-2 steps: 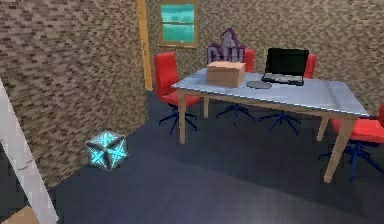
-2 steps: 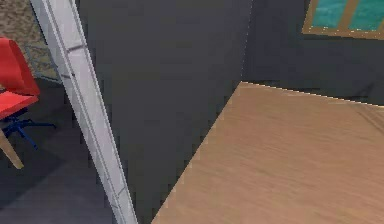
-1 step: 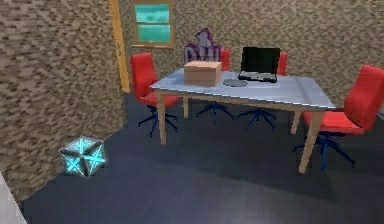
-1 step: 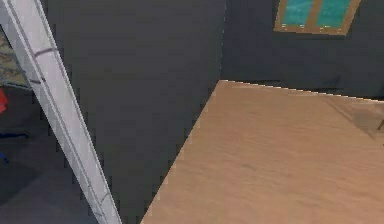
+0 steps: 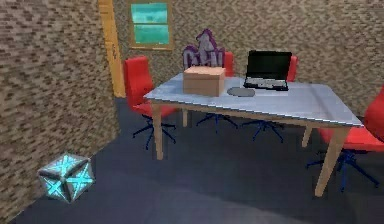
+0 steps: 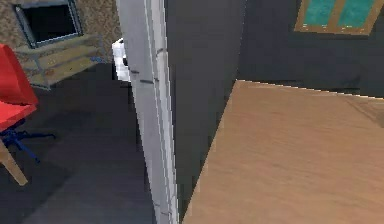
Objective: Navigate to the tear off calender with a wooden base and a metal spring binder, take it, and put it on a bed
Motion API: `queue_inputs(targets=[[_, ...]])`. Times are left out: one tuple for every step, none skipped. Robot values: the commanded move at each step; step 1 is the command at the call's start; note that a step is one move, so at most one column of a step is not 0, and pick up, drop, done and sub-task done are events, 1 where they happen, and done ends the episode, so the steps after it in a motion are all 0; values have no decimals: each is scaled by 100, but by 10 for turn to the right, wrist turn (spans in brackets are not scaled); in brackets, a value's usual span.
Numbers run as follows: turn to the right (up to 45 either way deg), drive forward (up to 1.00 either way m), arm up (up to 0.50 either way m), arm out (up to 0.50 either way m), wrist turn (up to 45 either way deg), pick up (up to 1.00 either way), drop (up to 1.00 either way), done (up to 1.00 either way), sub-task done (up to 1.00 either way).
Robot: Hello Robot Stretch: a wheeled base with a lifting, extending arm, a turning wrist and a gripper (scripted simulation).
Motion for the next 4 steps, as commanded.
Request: queue_inputs(targets=[[180,0,0,0,0,0,0,0,0],[0,50,0,0,0,0,0,0,0],[300,0,0,0,0,0,0,0,0],[0,45,0,0,0,0,0,0,0]])
